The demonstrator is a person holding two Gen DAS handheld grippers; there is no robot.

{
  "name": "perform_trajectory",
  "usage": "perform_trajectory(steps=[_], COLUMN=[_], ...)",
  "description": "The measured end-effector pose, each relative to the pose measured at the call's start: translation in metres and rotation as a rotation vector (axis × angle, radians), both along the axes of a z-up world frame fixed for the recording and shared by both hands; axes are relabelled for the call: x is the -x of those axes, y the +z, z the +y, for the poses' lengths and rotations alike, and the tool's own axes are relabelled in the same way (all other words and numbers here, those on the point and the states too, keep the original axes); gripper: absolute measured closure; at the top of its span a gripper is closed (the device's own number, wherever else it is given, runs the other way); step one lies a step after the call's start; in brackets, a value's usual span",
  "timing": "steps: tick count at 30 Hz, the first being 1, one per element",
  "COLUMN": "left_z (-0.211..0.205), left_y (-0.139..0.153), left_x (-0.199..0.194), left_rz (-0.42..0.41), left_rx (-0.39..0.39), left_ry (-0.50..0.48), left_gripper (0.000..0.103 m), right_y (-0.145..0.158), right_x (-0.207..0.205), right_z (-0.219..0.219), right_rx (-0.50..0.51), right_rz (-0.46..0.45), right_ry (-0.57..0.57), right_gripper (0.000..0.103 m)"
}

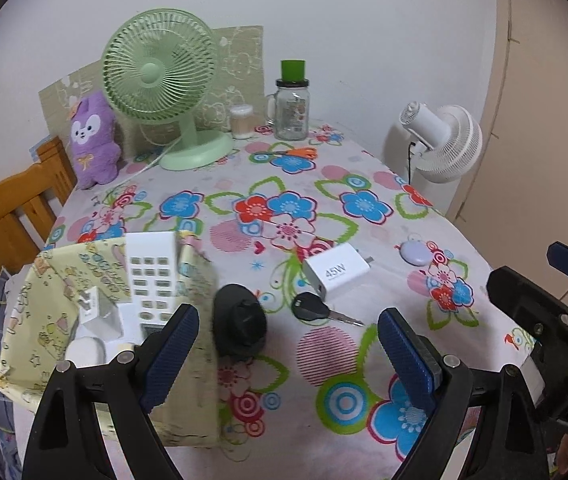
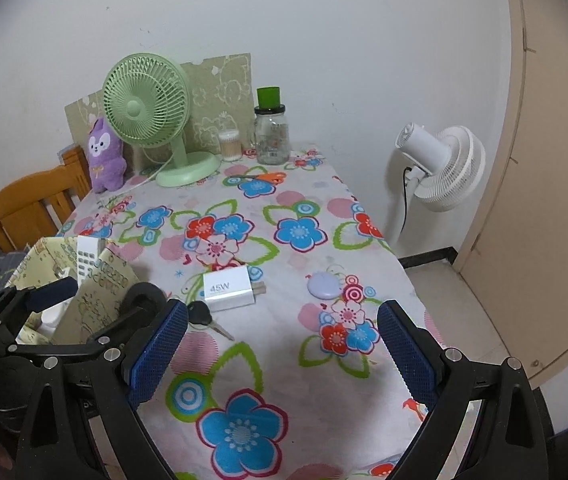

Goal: Organize rigid objects
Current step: 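Move both tools open from the box toward the white charger and lavender puck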

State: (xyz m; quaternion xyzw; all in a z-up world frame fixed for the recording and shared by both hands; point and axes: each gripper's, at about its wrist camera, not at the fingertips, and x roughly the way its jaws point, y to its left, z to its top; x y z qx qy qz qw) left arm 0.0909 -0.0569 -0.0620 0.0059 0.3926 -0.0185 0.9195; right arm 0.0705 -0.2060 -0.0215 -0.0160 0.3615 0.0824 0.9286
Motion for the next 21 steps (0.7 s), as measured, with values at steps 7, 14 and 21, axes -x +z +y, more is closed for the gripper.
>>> perform_trajectory(steps=[7, 14, 21], left_z=[-0.017, -0.025, -0.031], left_y=[-0.015, -0.030, -0.044], left_x=[-0.012, -0.030, -0.048], left_rz=[0.019, 0.052, 0.079], left_rx=[0.003, 0.020, 0.033], left_ry=[-0.022, -0.013, 0.000], left_gripper=[0.011, 0.011, 0.011], right_y=[-0.014, -0.028, -0.047], right_x=[-0.010, -0.027, -0.048], right_z=[-0.010, -0.016, -0.023], right_rx=[0.004, 0.004, -0.015], right_rz=[0.014, 0.026, 0.060], right_ry=[-0.003, -0.005, -0.014], right_gripper=[0.006, 0.006, 0.006])
